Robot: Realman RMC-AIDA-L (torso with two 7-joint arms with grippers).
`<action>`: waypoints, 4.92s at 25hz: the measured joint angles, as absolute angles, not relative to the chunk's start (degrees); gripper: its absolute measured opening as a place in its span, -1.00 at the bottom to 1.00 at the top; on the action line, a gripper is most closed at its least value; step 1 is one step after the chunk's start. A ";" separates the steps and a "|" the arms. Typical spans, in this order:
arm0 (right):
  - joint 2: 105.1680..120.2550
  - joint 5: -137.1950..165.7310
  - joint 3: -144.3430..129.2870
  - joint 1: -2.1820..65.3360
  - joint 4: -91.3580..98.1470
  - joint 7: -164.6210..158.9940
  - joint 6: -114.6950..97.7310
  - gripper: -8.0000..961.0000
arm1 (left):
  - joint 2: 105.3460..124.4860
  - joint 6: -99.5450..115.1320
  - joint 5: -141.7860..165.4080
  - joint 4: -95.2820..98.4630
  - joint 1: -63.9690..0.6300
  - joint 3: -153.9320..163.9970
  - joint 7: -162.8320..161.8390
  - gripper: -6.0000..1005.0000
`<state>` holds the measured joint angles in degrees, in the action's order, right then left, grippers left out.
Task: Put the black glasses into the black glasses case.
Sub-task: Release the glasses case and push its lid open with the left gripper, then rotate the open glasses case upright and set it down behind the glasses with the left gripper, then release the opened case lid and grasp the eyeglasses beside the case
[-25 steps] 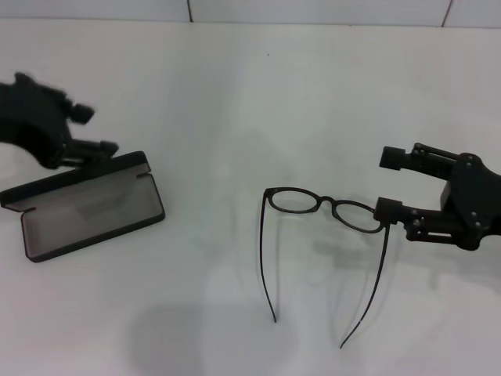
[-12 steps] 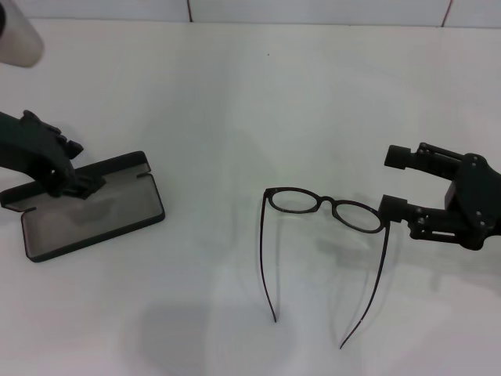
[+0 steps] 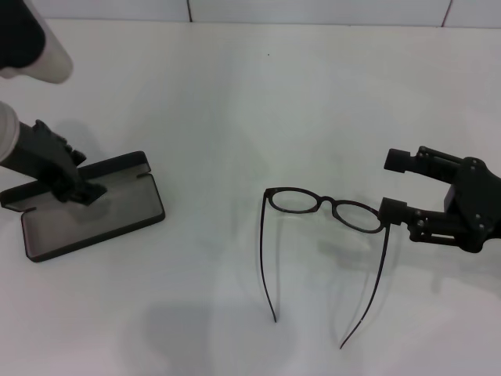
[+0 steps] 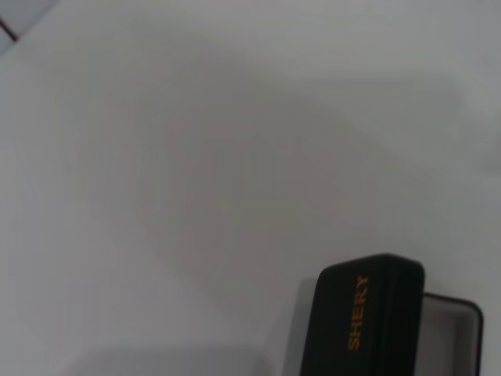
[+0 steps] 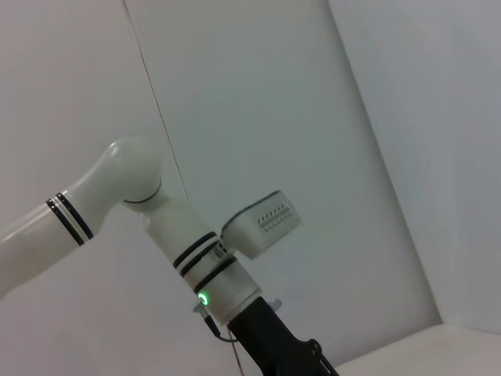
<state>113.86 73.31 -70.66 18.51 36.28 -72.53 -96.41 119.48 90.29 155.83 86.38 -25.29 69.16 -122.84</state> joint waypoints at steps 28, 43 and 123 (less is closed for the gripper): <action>113.91 73.91 -69.25 17.92 32.71 -67.26 -103.74 0.72 | 119.85 76.66 159.75 96.99 -21.47 88.09 -124.99 -0.58; 114.51 78.76 -69.36 16.31 26.45 -59.87 -112.20 0.72 | 120.13 54.52 160.03 80.68 -31.90 107.30 -124.73 -0.57; 116.24 133.10 -84.32 57.16 48.28 -131.53 -81.46 0.30 | 119.18 100.33 73.45 54.13 -16.56 59.57 -85.10 -0.32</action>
<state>116.24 133.10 -84.32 57.16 48.28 -131.53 -81.46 119.18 100.33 73.45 54.13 -16.56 59.57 -85.10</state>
